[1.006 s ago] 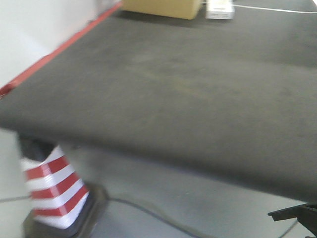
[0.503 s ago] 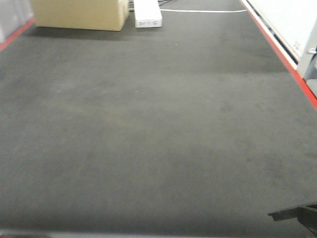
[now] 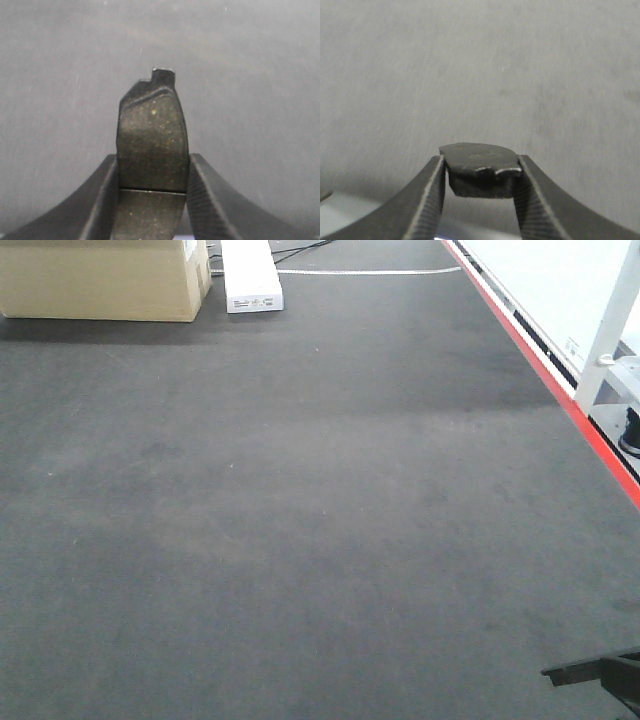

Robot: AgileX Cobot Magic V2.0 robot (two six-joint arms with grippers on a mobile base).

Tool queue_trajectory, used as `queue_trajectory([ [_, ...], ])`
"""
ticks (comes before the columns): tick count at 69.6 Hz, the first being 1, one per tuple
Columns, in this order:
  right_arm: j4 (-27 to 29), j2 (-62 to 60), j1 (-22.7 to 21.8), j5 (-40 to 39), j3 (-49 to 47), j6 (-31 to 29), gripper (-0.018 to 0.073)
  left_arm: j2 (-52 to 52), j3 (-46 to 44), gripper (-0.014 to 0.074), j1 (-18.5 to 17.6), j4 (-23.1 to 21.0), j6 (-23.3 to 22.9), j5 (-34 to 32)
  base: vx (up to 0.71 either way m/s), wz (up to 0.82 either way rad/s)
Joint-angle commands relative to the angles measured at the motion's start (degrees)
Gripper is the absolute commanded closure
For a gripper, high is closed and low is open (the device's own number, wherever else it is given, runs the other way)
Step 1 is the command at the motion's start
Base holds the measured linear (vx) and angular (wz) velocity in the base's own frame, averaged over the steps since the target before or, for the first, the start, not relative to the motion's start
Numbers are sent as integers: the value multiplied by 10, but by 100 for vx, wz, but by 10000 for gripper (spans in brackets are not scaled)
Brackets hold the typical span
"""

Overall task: Move and align brake pads A on conveyor
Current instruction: 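Drive up to the dark grey conveyor belt with both pads held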

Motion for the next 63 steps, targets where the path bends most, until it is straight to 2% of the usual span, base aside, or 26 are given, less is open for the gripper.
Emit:
queue_trajectory([
  [1,0,1,-1,-41,-17,-6,571,8,-15,602,0,9,-5,-41,17,1],
  [63,0,1,-1,-41,-17,-6,571,8,-15,602,0,9,-5,-41,8,4],
])
